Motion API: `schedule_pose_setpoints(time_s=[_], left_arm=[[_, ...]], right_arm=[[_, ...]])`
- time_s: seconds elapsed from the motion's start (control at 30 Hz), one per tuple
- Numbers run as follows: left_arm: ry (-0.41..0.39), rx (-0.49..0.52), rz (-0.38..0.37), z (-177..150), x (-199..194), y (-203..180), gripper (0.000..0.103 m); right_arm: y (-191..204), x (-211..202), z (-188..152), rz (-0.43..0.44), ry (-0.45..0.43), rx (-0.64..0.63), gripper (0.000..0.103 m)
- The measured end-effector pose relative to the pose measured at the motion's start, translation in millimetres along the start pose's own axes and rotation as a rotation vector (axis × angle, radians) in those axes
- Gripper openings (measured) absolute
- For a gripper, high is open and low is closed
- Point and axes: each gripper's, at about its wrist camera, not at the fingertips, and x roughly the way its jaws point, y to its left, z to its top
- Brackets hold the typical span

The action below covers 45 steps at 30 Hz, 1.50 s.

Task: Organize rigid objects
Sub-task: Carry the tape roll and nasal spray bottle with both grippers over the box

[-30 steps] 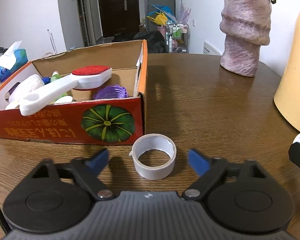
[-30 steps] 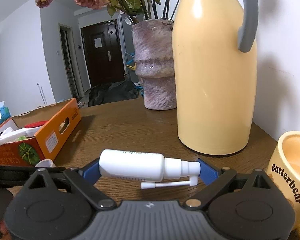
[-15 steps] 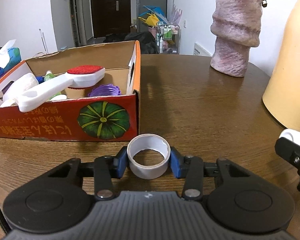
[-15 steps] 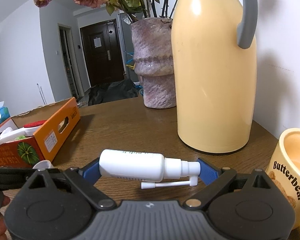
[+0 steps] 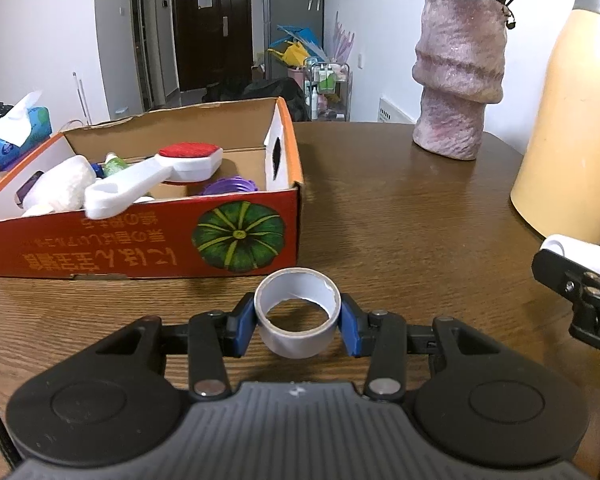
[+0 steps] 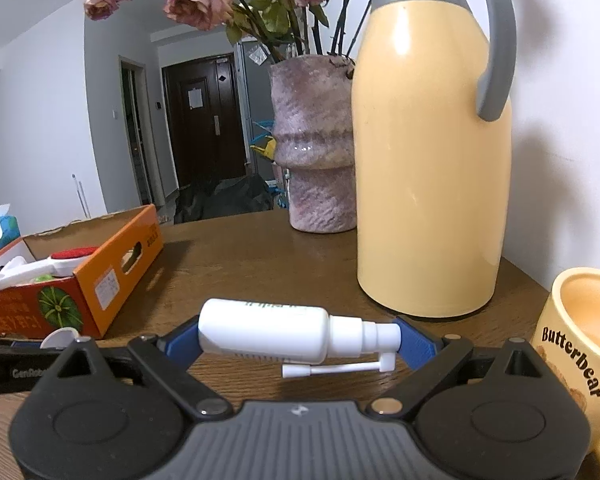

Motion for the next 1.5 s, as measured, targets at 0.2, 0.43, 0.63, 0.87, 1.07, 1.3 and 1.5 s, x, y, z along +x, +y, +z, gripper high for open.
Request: schedule_pose_setpoints(time_s=[0.2,0.43,0.63,0.87,1.07,1.3,1.5], left_arm=[[-0.015,0.005,0.003,-6.6,-12.7,16.4,0.044],[-0.031,0.002,0.011,-14.8,-29.2,42.7,0.044],[-0.033,-0.003,0.023,-23.3,-42.2,69.0,0.044],[-0.047,-0.006,0.027,-31.5,-56.9,99.4,0.044],[-0.061,-0.020,0.026,-34.7,-68.3,126.4,0.044],[-0.086,-0.032,0.026,-35.5,-80.6,155.1,0.044],[-0.099,-0.045,0.034,-34.8,-86.5,179.2,0.044]], right_arm=[[13.1,-9.4,-3.3,0.016,-0.024,-0.006,0.098],[35.4,-20.9,-9.0,0.035,-0.042,-0.015,0.098],[55.9,-32.9,-15.2,0.050,-0.054,-0.025,0.098],[80.6,-45.7,-23.1,0.061,-0.066,-0.032,0.098],[105.1,-55.1,-29.9,0.076,-0.067,-0.044,0.098],[133.3,-62.6,-35.5,0.088,-0.066,-0.060,0.098],[155.1,-67.2,-36.2,0.103,-0.076,-0.072,0.098]])
